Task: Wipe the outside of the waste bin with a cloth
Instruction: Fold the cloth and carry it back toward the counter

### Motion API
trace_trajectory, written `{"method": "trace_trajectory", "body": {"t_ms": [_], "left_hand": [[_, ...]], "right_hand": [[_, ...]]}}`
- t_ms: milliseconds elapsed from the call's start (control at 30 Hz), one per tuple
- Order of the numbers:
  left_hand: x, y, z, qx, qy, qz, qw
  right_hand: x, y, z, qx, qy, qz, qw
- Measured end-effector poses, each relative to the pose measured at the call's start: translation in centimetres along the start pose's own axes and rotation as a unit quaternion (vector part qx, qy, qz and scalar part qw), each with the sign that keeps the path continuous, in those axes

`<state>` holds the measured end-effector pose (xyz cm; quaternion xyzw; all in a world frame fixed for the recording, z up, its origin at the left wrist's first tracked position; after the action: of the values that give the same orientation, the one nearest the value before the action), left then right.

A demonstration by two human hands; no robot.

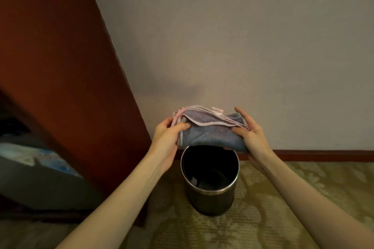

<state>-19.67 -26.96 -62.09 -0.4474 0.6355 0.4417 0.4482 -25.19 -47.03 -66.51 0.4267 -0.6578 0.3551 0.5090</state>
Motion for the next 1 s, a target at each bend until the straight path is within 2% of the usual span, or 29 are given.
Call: {"method": "trace_trajectory", "body": {"t_ms": [167,300,500,733,1000], "left_hand": [[-8.6,1.4,-2.1,0.0,-0.009,-0.002,1.0],[-16.3,3.5,-4.0,-0.009,-0.011,0.001,1.0],[-28.1,6.8,-6.3,-0.013,-0.017,0.01,1.0],[-40.6,10.2,-7.9,-0.019,-0.017,-0.009,1.0],[-51.6,13.7,-8.5,-0.017,-0.068,-0.027,0.997]], "right_hand": [[9.0,-0.4,-1.7,-0.009,0.007,-0.017,1.0],[16.5,-0.3,-2.9,0.028,-0.009,-0.065,0.997],[28.6,0.2,-4.9,0.069,0.046,-0.062,0.995],[42.0,1.1,-9.2,0.074,0.07,-0.047,0.994],[52.7,2.5,-13.3,0.067,0.115,-0.012,0.991]]}}
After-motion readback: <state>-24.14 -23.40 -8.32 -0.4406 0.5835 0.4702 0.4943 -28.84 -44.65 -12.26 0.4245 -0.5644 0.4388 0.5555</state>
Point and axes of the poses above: each hand's wrist, its own y-axis away from the middle knuckle, its own z-axis out of the back of the hand, x = y × z, the point moved 1 cm from there along -y, towards the middle knuckle, and after that the axes turned 2 degrees about -y, right-handed, at the moved point
